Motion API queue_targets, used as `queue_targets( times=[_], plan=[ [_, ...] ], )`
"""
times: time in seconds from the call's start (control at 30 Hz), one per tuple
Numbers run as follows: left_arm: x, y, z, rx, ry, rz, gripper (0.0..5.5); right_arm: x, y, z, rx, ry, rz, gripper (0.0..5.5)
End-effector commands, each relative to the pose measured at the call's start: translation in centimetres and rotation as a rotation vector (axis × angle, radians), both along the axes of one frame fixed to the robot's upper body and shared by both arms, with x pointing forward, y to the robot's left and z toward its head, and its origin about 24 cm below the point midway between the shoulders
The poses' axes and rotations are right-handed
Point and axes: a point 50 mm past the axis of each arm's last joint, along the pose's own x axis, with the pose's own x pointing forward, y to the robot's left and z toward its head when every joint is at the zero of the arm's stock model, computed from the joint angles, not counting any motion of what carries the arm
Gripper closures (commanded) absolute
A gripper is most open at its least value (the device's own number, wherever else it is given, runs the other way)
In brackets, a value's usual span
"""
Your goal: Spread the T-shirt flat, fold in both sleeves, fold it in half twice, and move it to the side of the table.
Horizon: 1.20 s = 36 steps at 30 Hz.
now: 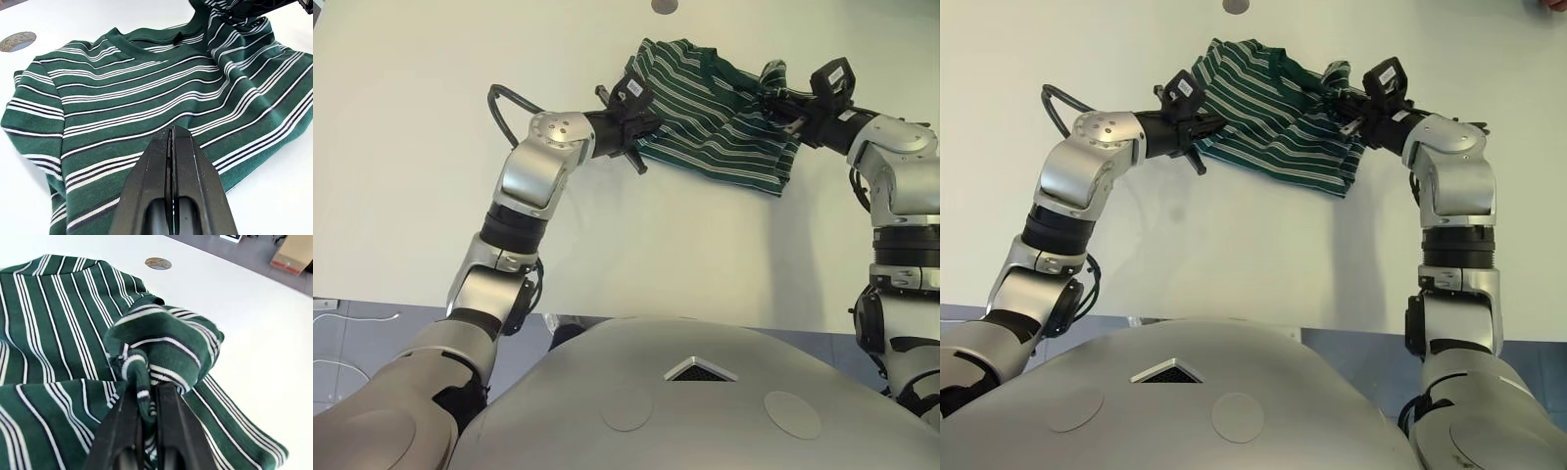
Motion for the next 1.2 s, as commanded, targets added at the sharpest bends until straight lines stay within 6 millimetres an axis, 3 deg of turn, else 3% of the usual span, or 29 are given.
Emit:
queue_targets(
  times=[0.03,0.13,0.23,0.37,0.57,0.77,0.87,1.07,1.2],
  plan=[
    [-0.1,0.3,-0.3,0.009,0.001,0.013,5.50,-0.3,-0.2,0.1,-0.033,0.002,0.013,5.30],
    [-0.1,0.2,-0.4,0.008,0.002,0.013,5.50,-0.5,-0.3,0.1,-0.050,0.015,0.029,5.15],
    [-0.1,0.1,-0.4,0.005,0.002,0.014,5.50,-0.6,0.0,0.3,-0.363,-0.086,0.176,5.15],
    [-0.2,0.1,-0.4,-0.001,0.000,0.022,5.50,-0.4,1.0,1.0,-0.458,-0.133,0.270,5.15],
    [-0.3,0.0,-0.5,-0.001,0.002,0.024,5.50,-0.3,0.8,1.1,-0.563,-0.180,0.301,5.15],
    [1.7,-4.6,1.6,0.063,-0.038,-0.115,5.50,-0.4,1.0,1.1,-0.622,-0.224,0.333,5.15],
    [2.2,-5.5,1.8,0.056,-0.035,-0.134,5.50,-0.3,1.2,1.5,-0.613,-0.243,0.333,5.15],
    [1.5,-4.9,1.0,0.043,-0.013,-0.116,5.50,-0.1,1.5,1.6,-0.620,-0.251,0.354,5.15],
    [0.8,-1.8,-0.1,0.038,0.001,0.019,5.50,0.0,1.6,1.6,-0.596,-0.246,0.344,5.15]
  ],
)
